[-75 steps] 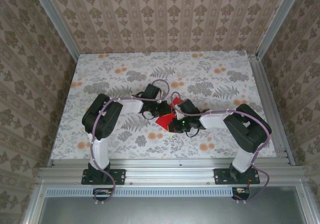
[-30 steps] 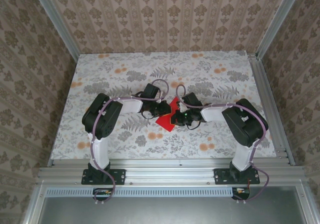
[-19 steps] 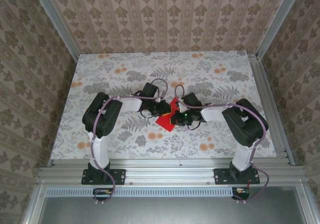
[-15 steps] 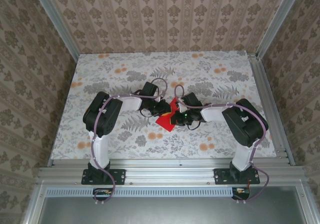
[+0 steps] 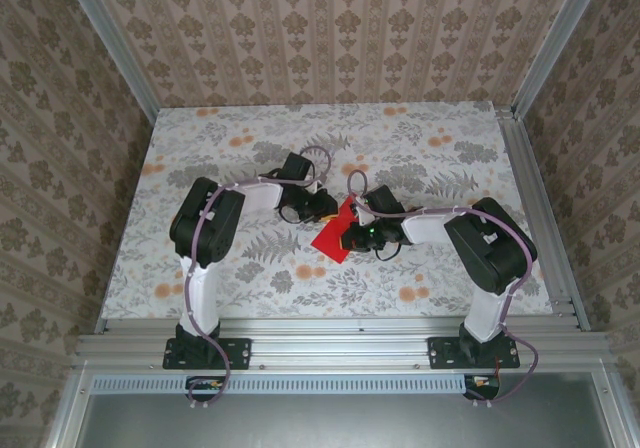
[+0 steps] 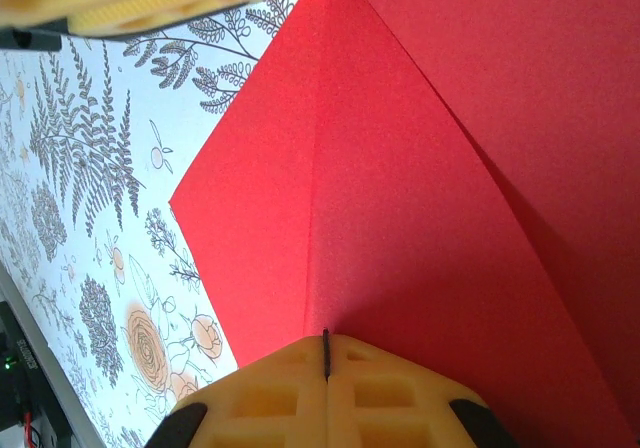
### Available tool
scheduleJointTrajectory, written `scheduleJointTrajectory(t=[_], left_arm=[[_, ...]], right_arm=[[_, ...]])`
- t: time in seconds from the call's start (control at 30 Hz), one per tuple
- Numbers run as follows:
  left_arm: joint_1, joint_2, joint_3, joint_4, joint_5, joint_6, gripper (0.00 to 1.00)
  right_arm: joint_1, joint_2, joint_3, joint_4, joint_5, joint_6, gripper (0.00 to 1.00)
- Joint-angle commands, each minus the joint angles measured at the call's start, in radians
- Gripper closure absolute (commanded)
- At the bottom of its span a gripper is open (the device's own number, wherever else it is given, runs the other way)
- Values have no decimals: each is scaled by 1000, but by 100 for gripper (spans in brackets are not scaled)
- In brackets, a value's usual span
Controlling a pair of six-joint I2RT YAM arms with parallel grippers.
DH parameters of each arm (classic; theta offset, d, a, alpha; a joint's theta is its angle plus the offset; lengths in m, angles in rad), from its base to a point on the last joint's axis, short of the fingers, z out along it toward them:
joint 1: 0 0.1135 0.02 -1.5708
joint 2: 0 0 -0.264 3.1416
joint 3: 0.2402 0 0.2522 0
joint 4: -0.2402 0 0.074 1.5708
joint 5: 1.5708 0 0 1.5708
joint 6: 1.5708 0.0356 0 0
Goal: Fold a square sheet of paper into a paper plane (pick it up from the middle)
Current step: Fold the triangle a second time at the center of the table.
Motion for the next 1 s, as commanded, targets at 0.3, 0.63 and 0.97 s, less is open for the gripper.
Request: scheduleJointTrajectory(t=[0.3,0.63,0.97], left_arm=[[41,-24,46,-66,-163,82,78],[-17,-235,-74,-122,-192,82,59],[-132,-424,-306,-38,-227,-45,46]], right_arm=[[9,-70,-56,-156,20,3,97],[-6,-205,-34,-158,5,41,83],[-75,-273,-85,-173,50,61,70]])
